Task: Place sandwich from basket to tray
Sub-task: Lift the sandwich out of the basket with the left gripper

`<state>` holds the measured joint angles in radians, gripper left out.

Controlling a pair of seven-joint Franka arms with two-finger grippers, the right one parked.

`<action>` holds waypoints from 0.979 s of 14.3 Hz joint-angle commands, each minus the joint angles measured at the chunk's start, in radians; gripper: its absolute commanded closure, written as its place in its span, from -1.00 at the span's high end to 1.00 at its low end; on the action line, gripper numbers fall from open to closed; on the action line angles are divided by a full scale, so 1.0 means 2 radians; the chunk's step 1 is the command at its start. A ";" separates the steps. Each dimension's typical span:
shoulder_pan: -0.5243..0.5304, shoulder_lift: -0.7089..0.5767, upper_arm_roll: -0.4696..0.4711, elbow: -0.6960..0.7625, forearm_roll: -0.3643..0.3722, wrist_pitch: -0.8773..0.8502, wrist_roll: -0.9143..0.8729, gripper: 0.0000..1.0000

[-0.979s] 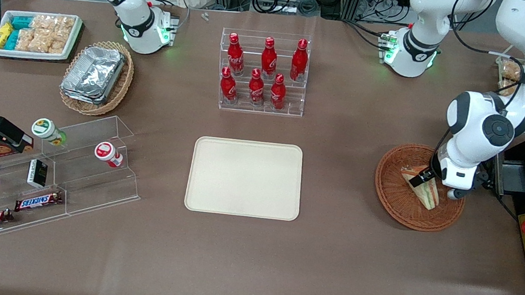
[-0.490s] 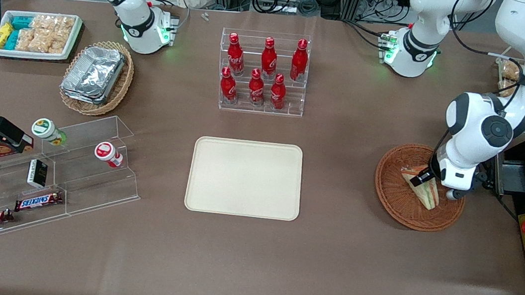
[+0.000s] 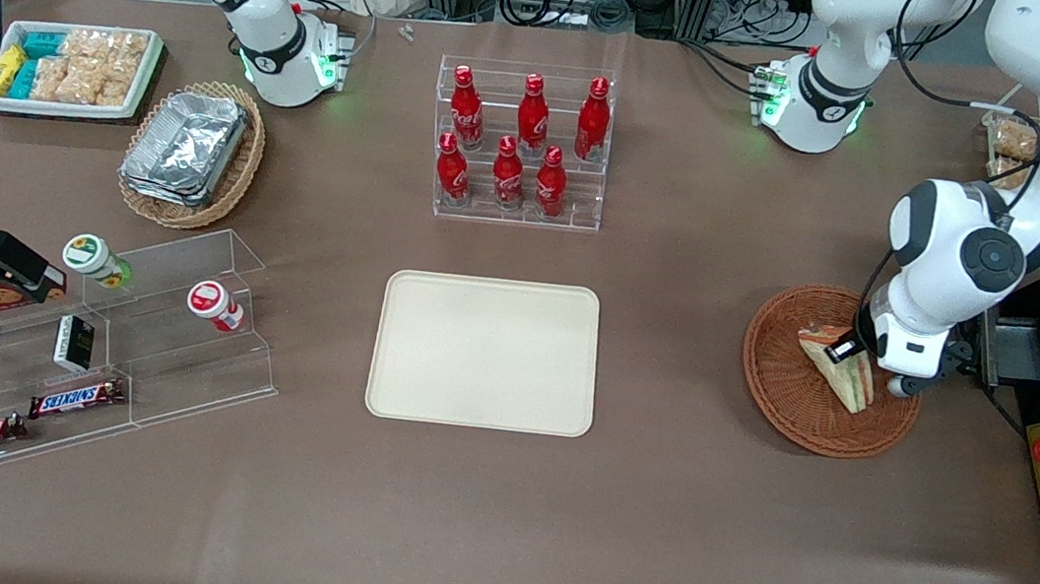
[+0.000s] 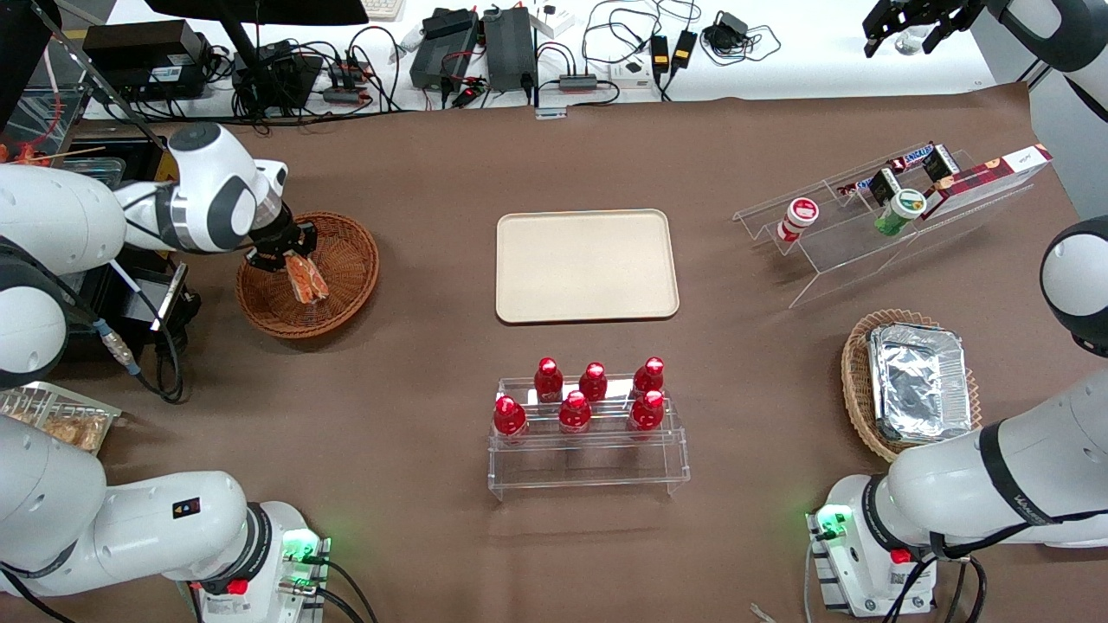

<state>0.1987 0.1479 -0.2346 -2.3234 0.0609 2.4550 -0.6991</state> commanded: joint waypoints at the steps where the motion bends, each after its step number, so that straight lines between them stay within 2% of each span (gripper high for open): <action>1: 0.001 -0.013 -0.001 0.098 0.007 -0.151 0.052 -1.00; 3: -0.001 -0.011 -0.001 0.181 0.006 -0.250 0.095 -1.00; 5: -0.004 -0.014 -0.006 0.248 0.006 -0.305 0.130 -1.00; 8: -0.007 -0.006 -0.041 0.344 0.006 -0.364 0.166 -0.98; 11: -0.007 -0.005 -0.092 0.362 0.005 -0.362 0.177 -1.00; 14: -0.020 0.019 -0.156 0.363 0.008 -0.357 0.100 -1.00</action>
<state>0.1794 0.1271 -0.4810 -1.6327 0.0610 1.7516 -0.4159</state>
